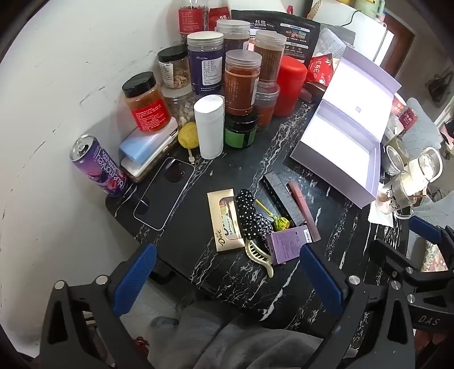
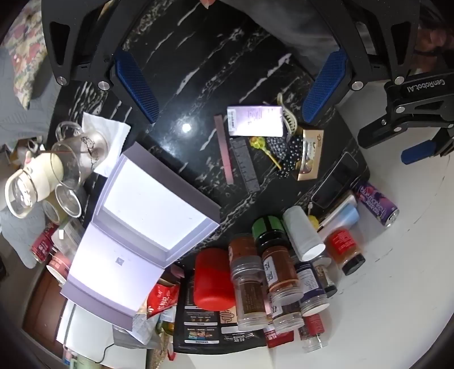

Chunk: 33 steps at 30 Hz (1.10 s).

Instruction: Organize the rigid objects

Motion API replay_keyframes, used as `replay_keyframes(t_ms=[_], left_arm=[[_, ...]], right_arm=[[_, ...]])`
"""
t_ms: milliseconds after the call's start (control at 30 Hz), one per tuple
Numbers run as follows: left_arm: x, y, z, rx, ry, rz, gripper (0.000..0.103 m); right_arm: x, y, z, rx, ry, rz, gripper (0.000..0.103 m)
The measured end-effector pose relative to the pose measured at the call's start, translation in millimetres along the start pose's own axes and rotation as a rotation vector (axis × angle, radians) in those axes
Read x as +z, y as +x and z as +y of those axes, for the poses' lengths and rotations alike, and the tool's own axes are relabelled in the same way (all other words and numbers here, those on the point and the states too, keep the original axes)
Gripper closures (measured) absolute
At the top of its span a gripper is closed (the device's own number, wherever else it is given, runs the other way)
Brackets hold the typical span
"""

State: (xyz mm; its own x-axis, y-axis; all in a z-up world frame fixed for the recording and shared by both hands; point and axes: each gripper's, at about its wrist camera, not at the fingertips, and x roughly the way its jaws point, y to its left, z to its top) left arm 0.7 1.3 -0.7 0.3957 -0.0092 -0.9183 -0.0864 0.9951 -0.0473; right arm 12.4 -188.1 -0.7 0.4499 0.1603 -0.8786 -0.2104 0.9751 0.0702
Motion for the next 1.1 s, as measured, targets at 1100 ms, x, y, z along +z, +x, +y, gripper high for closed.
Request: replay_keyframes(t_ms=[1100], left_arm=[[12.8,4.5,-5.7,-0.007,0.045,0.006,0.000]], right_arm=[[11.5,1.3,-4.0,-0.058,0.005,-0.004,0.000]])
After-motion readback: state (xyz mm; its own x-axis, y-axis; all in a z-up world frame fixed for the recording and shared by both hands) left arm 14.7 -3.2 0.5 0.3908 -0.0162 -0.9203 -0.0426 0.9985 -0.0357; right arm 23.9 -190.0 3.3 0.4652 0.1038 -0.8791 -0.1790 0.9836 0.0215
